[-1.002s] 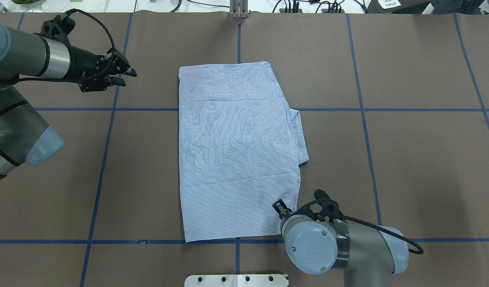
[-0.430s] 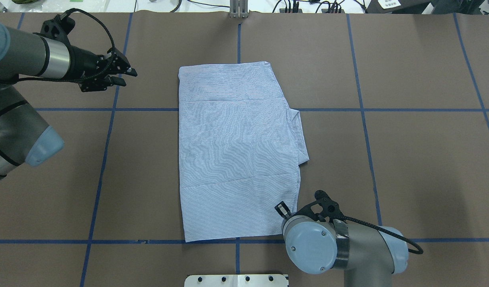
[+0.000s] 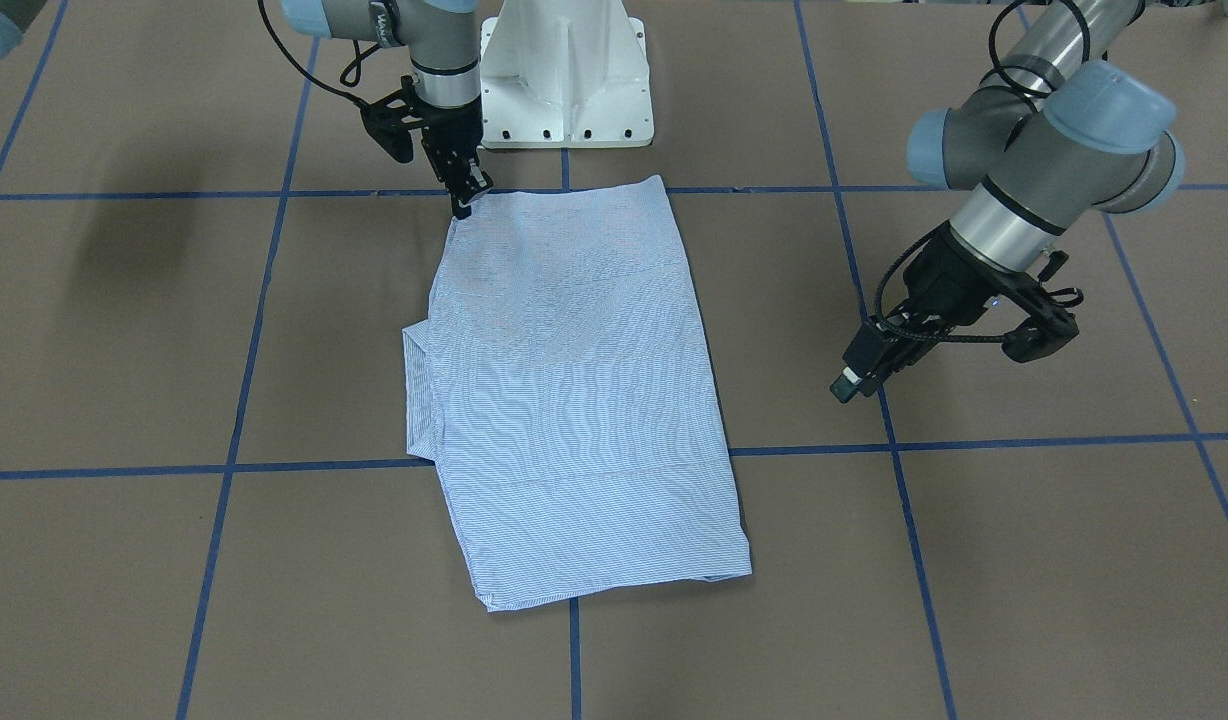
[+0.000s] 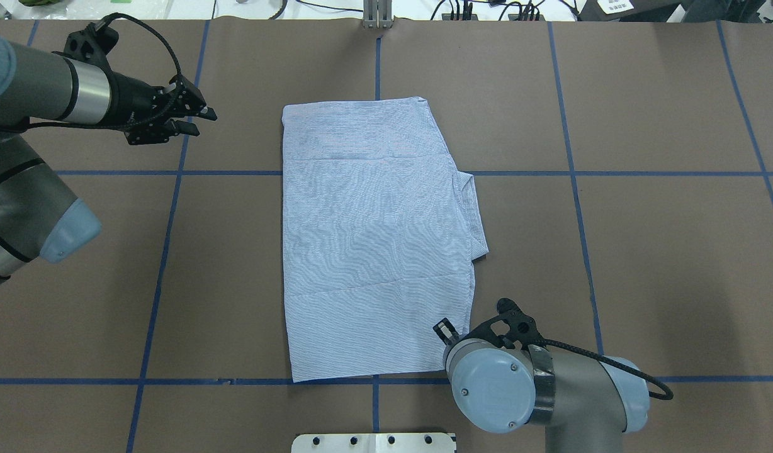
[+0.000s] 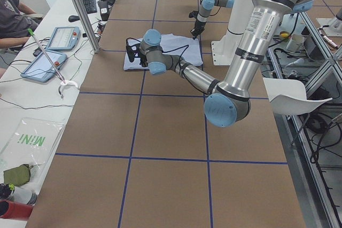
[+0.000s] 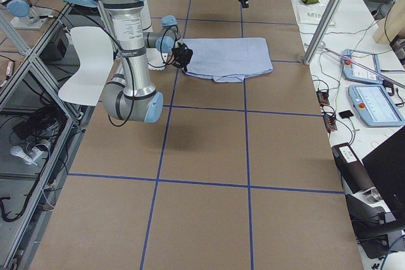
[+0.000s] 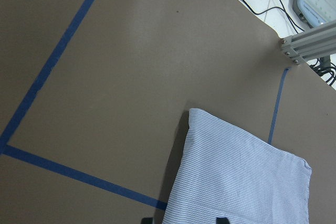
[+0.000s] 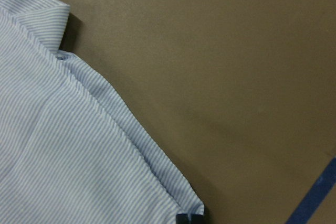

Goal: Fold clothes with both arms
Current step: 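Move the right gripper to the shirt corner nearest the robot, then lower the left gripper to the other near corner of the shirt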

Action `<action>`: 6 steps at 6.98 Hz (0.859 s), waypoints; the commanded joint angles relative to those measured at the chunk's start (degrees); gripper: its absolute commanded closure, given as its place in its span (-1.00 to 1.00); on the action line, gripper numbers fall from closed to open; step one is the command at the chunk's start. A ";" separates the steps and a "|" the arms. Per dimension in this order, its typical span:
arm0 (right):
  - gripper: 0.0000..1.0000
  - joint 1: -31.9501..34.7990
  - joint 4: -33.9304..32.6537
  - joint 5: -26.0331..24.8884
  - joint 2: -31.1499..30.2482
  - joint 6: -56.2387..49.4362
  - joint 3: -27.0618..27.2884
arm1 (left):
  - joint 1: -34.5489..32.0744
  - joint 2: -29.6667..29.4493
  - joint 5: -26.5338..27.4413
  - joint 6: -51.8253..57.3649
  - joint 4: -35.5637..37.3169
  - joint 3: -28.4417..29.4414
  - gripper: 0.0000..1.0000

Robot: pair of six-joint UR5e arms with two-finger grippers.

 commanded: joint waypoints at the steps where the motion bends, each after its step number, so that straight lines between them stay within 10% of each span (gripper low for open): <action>1: 1.00 0.46 -0.54 0.10 -0.50 -0.07 2.65 | 0.26 0.61 0.35 -1.85 0.00 -0.46 0.00; 6: 1.00 0.20 -3.27 0.02 -0.24 0.46 4.25 | 29.46 12.63 21.21 -30.73 0.00 -17.15 -0.01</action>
